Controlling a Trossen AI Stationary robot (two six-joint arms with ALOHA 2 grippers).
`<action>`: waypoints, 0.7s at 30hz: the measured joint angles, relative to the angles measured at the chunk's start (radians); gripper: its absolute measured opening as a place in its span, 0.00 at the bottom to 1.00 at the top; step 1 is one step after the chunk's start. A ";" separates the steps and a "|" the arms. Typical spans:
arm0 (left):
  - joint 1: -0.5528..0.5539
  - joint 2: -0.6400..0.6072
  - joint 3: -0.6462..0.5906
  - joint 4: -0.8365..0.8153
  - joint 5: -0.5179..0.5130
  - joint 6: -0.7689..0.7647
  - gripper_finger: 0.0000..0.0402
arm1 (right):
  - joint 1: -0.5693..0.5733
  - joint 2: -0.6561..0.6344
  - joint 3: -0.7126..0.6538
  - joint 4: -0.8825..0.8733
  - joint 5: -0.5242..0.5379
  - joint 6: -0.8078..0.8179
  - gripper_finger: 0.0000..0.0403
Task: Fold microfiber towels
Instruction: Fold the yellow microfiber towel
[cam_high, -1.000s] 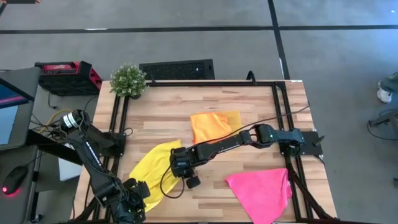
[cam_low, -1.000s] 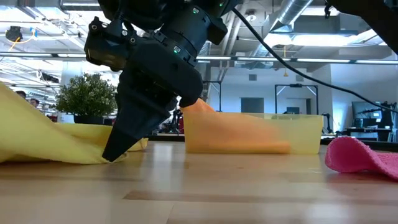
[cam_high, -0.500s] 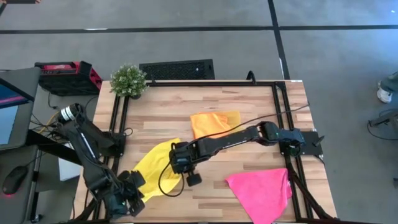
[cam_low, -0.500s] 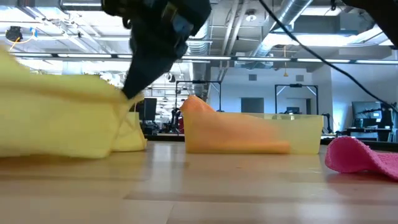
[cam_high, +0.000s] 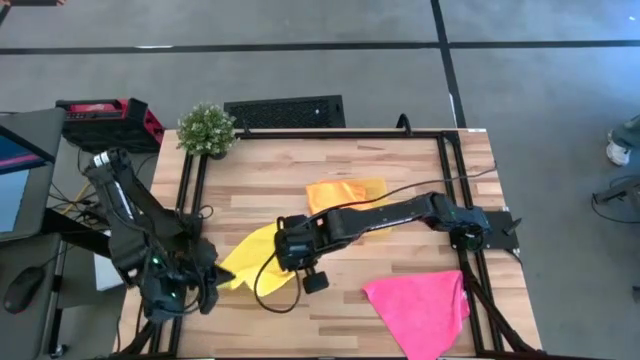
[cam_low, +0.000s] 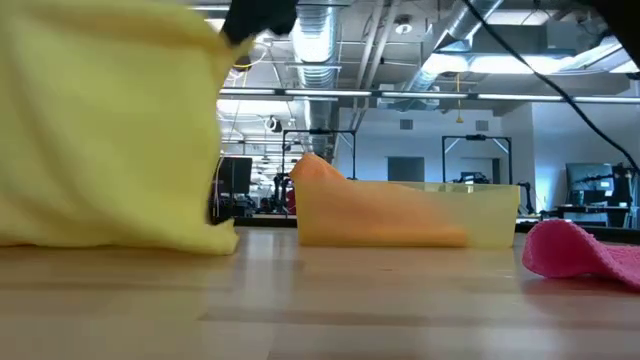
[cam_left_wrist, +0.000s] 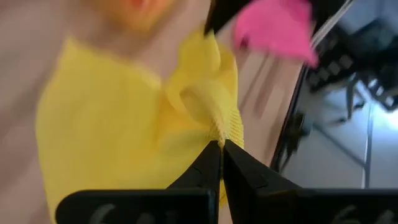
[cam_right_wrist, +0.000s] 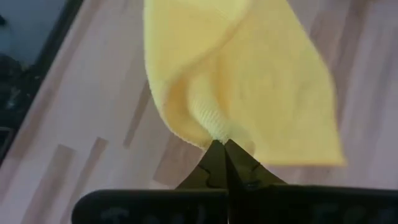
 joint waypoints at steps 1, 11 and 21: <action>0.000 -0.012 0.000 0.010 -0.046 0.036 0.00 | 0.002 -0.018 0.000 -0.006 0.003 -0.001 0.00; 0.062 -0.133 0.000 0.265 -0.291 0.592 0.00 | 0.042 -0.200 0.002 -0.013 0.113 -0.011 0.00; 0.081 -0.225 0.163 0.114 -0.118 0.812 0.00 | 0.048 -0.291 0.002 -0.036 0.142 0.143 0.00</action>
